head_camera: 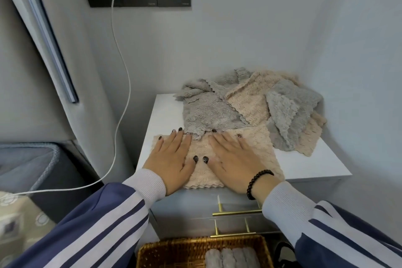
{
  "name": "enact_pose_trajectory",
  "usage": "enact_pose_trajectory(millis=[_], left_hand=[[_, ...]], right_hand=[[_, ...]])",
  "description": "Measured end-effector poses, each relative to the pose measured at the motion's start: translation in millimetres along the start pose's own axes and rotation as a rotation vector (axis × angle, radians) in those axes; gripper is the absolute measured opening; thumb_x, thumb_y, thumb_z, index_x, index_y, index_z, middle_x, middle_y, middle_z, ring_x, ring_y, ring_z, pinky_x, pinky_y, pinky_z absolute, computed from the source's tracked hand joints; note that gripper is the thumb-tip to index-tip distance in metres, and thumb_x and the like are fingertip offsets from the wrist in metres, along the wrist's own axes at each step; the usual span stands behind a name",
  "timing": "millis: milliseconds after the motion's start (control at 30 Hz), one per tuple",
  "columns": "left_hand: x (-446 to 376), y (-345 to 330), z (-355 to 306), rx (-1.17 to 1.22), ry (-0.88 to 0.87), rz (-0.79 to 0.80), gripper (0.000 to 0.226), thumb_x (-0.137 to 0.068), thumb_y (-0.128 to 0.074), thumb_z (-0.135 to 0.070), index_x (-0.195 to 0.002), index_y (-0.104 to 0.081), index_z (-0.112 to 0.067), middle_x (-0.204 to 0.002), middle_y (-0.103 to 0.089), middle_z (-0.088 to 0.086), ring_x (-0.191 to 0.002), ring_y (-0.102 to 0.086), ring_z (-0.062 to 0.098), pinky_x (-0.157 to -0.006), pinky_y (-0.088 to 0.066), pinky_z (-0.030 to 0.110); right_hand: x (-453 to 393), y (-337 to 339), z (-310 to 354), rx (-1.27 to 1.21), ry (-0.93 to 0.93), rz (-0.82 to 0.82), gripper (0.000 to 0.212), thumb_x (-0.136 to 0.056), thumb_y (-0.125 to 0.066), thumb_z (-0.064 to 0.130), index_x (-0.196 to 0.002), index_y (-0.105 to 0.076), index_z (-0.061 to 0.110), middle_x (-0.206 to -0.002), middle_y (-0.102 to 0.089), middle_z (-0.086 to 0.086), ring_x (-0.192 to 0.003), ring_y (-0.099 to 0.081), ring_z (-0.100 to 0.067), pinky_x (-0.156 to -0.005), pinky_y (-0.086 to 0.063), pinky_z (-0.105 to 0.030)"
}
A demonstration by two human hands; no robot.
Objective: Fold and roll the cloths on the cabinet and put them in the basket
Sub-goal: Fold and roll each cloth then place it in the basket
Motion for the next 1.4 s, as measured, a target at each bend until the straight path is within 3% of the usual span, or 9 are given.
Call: enact_pose_trajectory(millis=[333, 500, 700, 867, 933, 1033, 1133, 1233, 1400], left_hand=[[4, 2, 24, 0.077, 0.106, 0.044, 0.102, -0.062, 0.005, -0.083, -0.151, 0.008, -0.033, -0.159, 0.012, -0.002, -0.146, 0.016, 0.015, -0.119, 0.006, 0.038], [7, 7, 30, 0.150, 0.181, -0.041, 0.073, -0.092, -0.018, -0.065, -0.153, -0.010, -0.025, -0.160, -0.008, -0.002, -0.147, -0.005, 0.016, -0.120, -0.004, 0.044], [12, 28, 53, 0.392, 0.368, -0.209, 0.053, -0.086, -0.062, -0.044, -0.133, -0.050, -0.023, -0.124, -0.052, 0.004, -0.121, -0.041, 0.027, -0.103, -0.038, 0.043], [17, 30, 61, 0.596, 0.421, -0.192, 0.028, -0.069, -0.079, -0.040, -0.084, -0.057, -0.033, -0.105, -0.058, 0.000, -0.106, -0.051, 0.026, -0.094, -0.045, 0.045], [18, 32, 57, 0.669, 0.416, -0.219, 0.034, -0.071, -0.081, -0.028, -0.092, -0.054, -0.026, -0.107, -0.056, 0.000, -0.104, -0.052, 0.022, -0.089, -0.045, 0.035], [19, 37, 44, 0.856, 0.411, -0.190, 0.057, -0.072, -0.081, -0.020, -0.115, -0.043, -0.019, -0.101, -0.058, -0.002, -0.087, -0.056, 0.012, -0.068, -0.041, 0.020], [18, 40, 38, 0.879, 0.434, -0.150, 0.042, -0.077, -0.076, -0.035, -0.110, -0.054, -0.020, -0.094, -0.059, -0.003, -0.079, -0.055, 0.008, -0.064, -0.041, 0.019], [18, 44, 39, 0.937, 0.470, -0.158, 0.020, -0.081, -0.074, -0.031, -0.091, -0.069, -0.014, -0.091, -0.068, 0.004, -0.072, -0.056, 0.013, -0.062, -0.045, 0.020], [21, 56, 34, 1.220, 0.423, -0.095, 0.012, -0.081, -0.074, -0.017, -0.081, -0.062, -0.015, -0.081, -0.060, 0.009, -0.072, -0.053, 0.023, -0.061, -0.043, 0.029]], right_hand=[[6, 7, -56, -0.015, -0.274, 0.024, 0.082, -0.090, -0.013, 0.070, -0.153, 0.005, 0.021, -0.160, 0.008, 0.003, -0.147, 0.010, -0.014, -0.118, 0.007, -0.046], [6, 26, -60, -0.103, -0.314, -0.180, 0.063, -0.089, -0.039, 0.064, -0.139, -0.042, 0.026, -0.136, -0.041, 0.000, -0.131, -0.030, -0.023, -0.110, -0.018, -0.042], [17, 44, -76, -0.304, -0.440, -0.238, 0.035, -0.074, -0.071, 0.045, -0.101, -0.062, 0.025, -0.107, -0.048, -0.004, -0.112, -0.043, -0.027, -0.097, -0.039, -0.041], [23, 53, -84, -0.852, -0.441, -0.256, 0.033, -0.076, -0.078, 0.021, -0.100, -0.064, 0.004, -0.081, -0.065, -0.007, -0.062, -0.060, -0.010, -0.052, -0.049, -0.019], [23, 52, -88, -0.988, -0.446, -0.255, 0.049, -0.072, -0.080, 0.029, -0.112, -0.062, 0.007, -0.099, -0.068, -0.008, -0.081, -0.064, -0.009, -0.072, -0.053, -0.023], [23, 52, -88, -0.993, -0.435, -0.286, 0.077, -0.070, -0.077, 0.046, -0.134, -0.051, 0.012, -0.132, -0.057, -0.001, -0.120, -0.053, -0.018, -0.101, -0.045, -0.040], [24, 49, -88, -0.955, -0.434, -0.339, 0.059, -0.082, -0.068, 0.046, -0.127, -0.053, 0.010, -0.111, -0.062, 0.002, -0.089, -0.062, -0.009, -0.071, -0.050, -0.024], [30, 54, -85, -0.865, -0.417, -0.461, 0.019, -0.093, -0.058, 0.033, -0.097, -0.044, 0.020, -0.068, -0.048, 0.009, -0.038, -0.040, 0.000, -0.038, -0.031, -0.015], [42, 75, -81, -0.815, -0.356, -0.597, 0.034, -0.096, -0.052, 0.031, -0.070, -0.040, 0.013, -0.055, -0.031, -0.001, -0.046, -0.027, -0.013, -0.044, -0.021, -0.025]])
Point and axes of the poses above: each hand's wrist, its own x-axis away from the middle knuckle, its own y-axis out of the back of the hand, z = x × y, the point moved 4 cm from there along -x, towards the middle knuckle
